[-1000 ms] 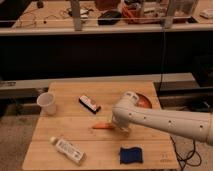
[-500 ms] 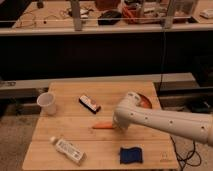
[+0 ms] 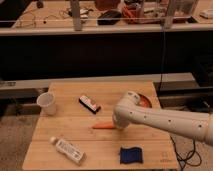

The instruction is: Drag the pepper across the table

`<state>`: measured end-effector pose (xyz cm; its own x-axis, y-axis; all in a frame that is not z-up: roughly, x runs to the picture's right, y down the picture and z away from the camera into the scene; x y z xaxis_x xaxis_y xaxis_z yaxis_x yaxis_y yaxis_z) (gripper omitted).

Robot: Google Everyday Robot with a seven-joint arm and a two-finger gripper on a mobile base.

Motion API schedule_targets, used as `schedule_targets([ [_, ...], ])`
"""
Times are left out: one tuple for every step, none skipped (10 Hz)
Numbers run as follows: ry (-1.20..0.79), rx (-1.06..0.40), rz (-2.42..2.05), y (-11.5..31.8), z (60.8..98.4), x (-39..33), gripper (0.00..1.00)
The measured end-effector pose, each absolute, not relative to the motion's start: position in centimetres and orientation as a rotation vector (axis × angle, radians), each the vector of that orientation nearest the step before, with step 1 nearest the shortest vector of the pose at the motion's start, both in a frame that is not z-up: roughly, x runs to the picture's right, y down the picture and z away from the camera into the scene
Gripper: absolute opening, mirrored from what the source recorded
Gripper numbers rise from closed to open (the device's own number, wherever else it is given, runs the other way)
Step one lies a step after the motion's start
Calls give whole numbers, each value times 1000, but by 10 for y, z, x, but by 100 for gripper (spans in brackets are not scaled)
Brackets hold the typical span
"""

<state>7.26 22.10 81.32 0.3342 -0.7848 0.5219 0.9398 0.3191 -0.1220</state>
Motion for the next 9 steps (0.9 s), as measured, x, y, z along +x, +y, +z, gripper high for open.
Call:
schedule_targets([
  [-403, -443, -1171, 222, 814, 72, 0],
  [-403, -444, -1164, 223, 814, 76, 3],
  [-403, -443, -1164, 222, 814, 82, 12],
  [-405, -444, -1154, 221, 810, 84, 22],
  [-414, -450, -1141, 218, 806, 78, 33],
  [-419, -459, -1131, 217, 803, 73, 40],
  [-433, -466, -1115, 215, 800, 67, 50],
  [-450, -473, -1093, 212, 797, 62, 62],
  [-462, -479, -1077, 211, 795, 59, 72],
])
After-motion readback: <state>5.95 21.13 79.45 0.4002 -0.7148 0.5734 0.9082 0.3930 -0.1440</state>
